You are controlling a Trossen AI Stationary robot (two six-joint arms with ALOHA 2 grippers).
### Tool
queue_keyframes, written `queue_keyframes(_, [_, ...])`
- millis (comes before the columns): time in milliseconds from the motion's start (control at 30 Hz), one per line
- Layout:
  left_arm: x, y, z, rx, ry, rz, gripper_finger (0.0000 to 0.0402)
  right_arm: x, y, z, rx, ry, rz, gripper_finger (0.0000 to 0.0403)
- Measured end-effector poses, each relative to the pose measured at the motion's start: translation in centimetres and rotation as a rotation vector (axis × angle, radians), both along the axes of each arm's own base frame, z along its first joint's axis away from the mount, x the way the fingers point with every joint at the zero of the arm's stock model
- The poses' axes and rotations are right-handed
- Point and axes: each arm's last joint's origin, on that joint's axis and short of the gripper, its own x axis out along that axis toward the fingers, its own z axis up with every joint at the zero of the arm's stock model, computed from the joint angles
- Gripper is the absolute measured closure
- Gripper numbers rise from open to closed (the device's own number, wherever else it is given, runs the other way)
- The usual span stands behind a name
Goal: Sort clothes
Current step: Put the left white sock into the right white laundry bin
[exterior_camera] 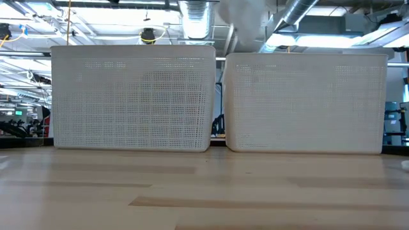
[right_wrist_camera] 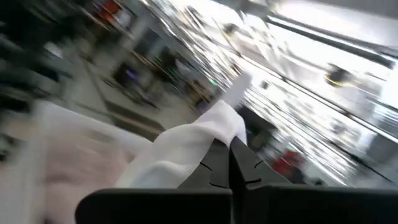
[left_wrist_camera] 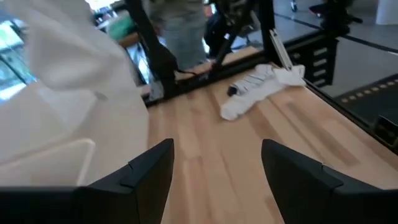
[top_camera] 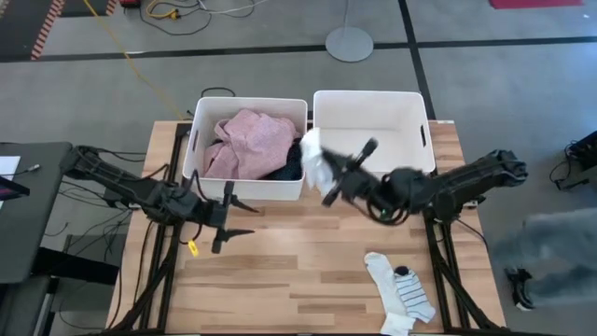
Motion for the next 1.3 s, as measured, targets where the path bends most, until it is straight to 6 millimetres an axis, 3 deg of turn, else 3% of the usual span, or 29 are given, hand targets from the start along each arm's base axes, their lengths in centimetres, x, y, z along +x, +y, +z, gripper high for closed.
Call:
queue_keyframes(367, [-0.3, -0.6, -0.4, -0.069, 0.044, -0.016, 0.0167, -4.4, -8.7, 2.6, 0.052, 0.041, -0.413, 0.0403])
queue_keyframes(500, [-0.4, -0.9, -0.4, -0.087, 0.047, -0.030, 0.0167, -5.8, -11.5, 1.6, 0.159, 0.079, -0.505, 0.0403])
queue_keyframes(667, [-0.6, -1.2, -0.5, -0.094, 0.062, -0.041, 0.0167, -7.2, -14.0, -1.3, 0.360, 0.158, -0.571, 0.0403])
queue_keyframes(1033, [-0.6, -1.2, -0.5, -0.091, 0.063, -0.041, 0.0167, -9.3, -16.5, -5.1, 0.878, 0.223, -0.466, 0.0373])
queue_keyframes(1300, [-0.6, -1.2, -0.6, -0.091, 0.065, -0.041, 0.0167, -10.0, -16.1, -5.8, 0.945, 0.301, -0.481, 0.0292])
